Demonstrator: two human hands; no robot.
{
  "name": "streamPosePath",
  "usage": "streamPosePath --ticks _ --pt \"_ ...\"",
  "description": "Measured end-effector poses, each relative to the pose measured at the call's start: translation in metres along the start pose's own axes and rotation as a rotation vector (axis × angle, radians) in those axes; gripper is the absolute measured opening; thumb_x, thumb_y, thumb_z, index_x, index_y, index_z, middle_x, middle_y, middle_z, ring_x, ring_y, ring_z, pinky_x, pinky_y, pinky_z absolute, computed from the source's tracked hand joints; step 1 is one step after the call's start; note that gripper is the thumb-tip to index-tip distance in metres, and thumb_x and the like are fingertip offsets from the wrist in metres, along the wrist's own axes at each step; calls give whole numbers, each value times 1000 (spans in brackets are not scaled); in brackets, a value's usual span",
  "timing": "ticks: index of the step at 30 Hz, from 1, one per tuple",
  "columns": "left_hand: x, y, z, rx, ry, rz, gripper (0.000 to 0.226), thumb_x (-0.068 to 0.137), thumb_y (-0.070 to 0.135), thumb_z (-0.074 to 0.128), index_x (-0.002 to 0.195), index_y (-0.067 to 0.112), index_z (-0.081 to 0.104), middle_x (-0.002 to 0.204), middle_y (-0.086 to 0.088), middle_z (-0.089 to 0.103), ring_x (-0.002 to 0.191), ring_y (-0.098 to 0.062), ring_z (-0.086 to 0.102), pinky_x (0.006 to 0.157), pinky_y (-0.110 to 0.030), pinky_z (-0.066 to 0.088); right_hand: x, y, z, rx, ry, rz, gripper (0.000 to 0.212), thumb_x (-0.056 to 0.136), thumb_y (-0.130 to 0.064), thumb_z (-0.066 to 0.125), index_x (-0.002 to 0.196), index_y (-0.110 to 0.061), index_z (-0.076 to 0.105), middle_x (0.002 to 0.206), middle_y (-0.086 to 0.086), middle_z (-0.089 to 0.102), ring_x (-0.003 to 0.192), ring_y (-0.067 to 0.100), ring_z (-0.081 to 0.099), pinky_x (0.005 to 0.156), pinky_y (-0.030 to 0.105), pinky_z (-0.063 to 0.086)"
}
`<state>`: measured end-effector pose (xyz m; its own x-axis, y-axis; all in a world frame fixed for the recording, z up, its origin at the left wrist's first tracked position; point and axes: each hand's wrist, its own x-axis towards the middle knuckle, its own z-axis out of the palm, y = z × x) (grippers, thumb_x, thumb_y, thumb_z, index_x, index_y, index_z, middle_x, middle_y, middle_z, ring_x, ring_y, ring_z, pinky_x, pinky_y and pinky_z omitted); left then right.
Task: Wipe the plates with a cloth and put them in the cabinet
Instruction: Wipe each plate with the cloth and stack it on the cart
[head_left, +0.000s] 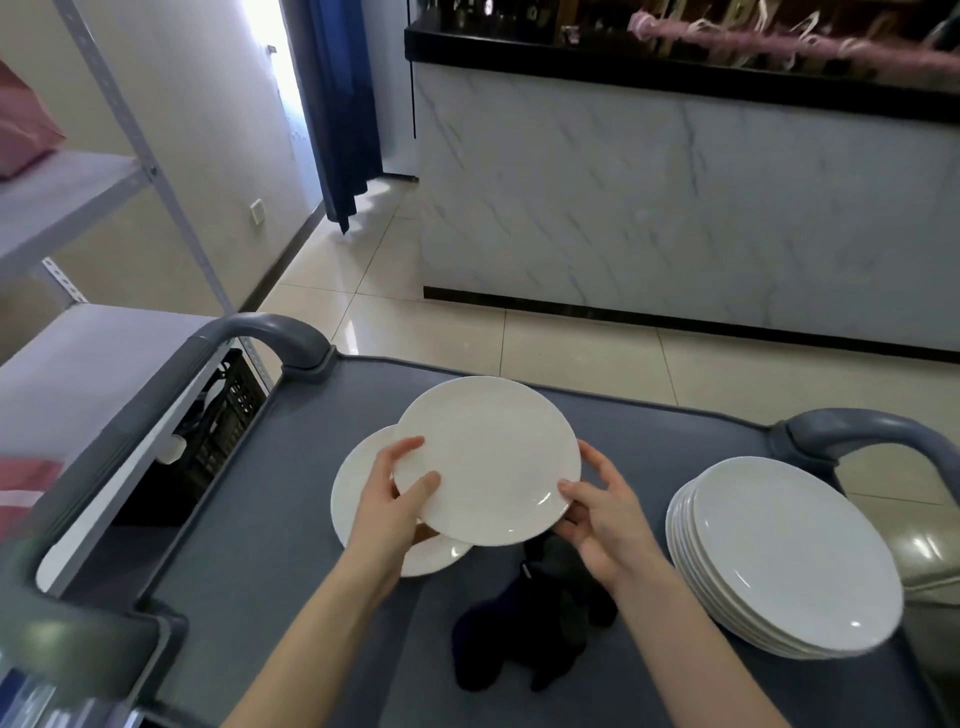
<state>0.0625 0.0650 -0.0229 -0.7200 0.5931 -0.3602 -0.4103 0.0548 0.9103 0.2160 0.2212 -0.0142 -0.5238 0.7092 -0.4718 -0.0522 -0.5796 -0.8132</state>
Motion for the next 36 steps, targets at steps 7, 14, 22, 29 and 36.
streamPosePath --ticks 7,14,22,29,36 --pt "-4 -1 21 -31 188 95 29 99 17 61 105 43 70 123 8 63 105 -20 66 61 -29 58 -13 -4 -16 -230 -175 -96 38 97 -9 57 127 -31 55 108 7 73 100 24 71 78 38 59" --pt "-6 -1 -4 7 292 101 27 98 17 61 108 40 70 123 9 62 103 -18 66 66 -33 59 0 17 -45 -1551 -138 -355 62 88 -37 66 144 -26 43 146 -4 45 134 19 40 108 28 34" --pt "-17 -10 -17 11 283 103 28 102 17 57 115 38 69 122 9 64 119 -27 63 99 -53 54 17 43 -59 -1722 -65 -223 64 90 -47 60 146 -26 37 134 -1 44 122 22 42 97 34 43" --pt "-20 -9 -15 25 242 135 30 105 25 52 116 49 66 125 17 62 117 -15 62 88 -38 58 -7 29 -88 -1334 -21 -374 27 93 -14 62 119 -21 63 102 -3 54 105 21 58 85 20 37" --pt "-12 -6 6 90 191 134 36 107 32 43 122 63 55 123 36 52 123 -8 54 97 -29 48 -58 -48 -88 -972 0 -706 38 92 -1 61 113 -32 66 107 -20 67 106 0 61 87 6 42"
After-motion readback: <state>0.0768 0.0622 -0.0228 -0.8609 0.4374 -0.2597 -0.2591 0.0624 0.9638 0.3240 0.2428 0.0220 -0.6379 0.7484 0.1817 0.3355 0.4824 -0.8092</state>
